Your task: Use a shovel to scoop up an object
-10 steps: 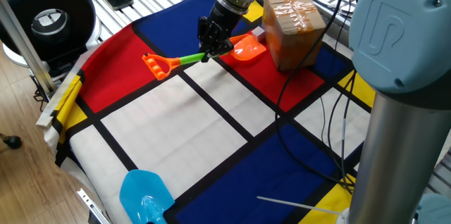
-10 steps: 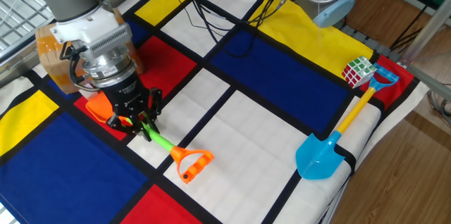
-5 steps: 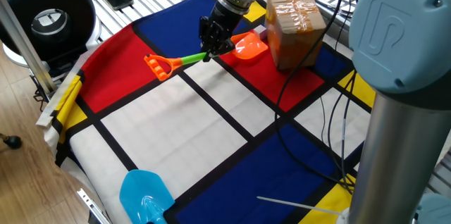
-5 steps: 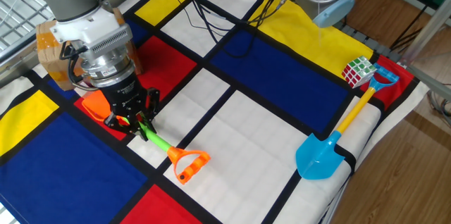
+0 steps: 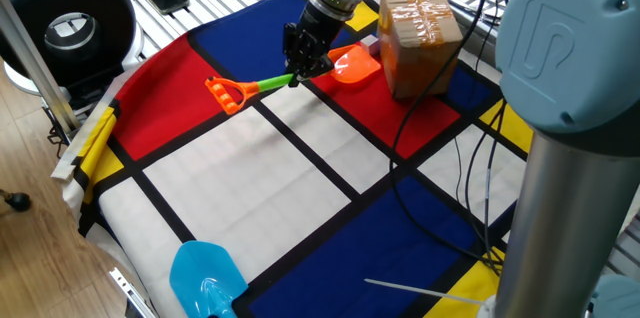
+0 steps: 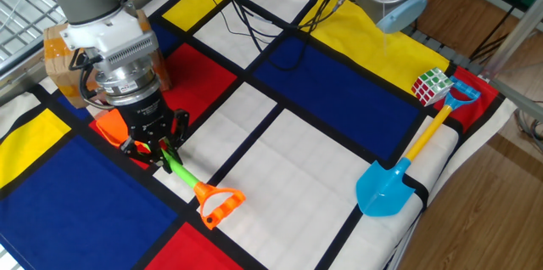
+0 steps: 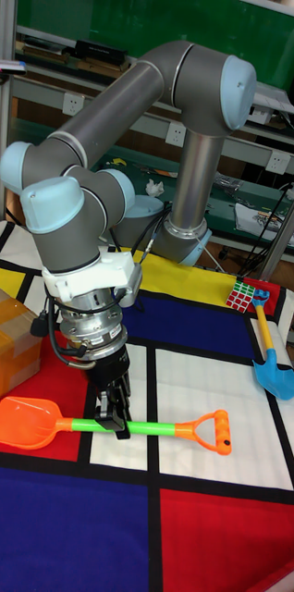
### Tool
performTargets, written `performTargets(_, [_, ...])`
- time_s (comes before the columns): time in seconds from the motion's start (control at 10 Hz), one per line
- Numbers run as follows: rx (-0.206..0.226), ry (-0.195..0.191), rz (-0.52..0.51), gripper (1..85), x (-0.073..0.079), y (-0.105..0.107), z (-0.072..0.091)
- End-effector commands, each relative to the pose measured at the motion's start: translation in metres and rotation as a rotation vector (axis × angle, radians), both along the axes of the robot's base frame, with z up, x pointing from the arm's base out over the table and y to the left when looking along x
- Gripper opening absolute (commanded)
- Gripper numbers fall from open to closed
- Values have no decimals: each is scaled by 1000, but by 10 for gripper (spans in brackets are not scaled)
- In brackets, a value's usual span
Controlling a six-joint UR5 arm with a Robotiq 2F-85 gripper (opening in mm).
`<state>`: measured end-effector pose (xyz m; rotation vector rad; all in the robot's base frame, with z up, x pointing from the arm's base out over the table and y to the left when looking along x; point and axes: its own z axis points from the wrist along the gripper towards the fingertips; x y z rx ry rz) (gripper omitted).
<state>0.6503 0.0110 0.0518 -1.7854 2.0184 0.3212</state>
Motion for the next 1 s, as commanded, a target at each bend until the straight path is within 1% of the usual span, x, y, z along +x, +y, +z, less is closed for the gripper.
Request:
performTargets(0.0, [3, -6, -17, 10, 4, -2, 2])
performTargets(0.2, [-6, -4, -36, 10, 5, -5, 1])
performTargets(0.3, [1, -2, -40, 10, 5, -3, 2])
performTargets(0.5, [44, -12, -46, 10, 8, 6, 7])
performTargets(0.6, [47, -13, -40, 10, 8, 7, 8])
performTargets(0.8, [35, -11, -39, 10, 7, 5, 6])
performTargets(0.9, [53, -13, -47, 10, 9, 8, 8])
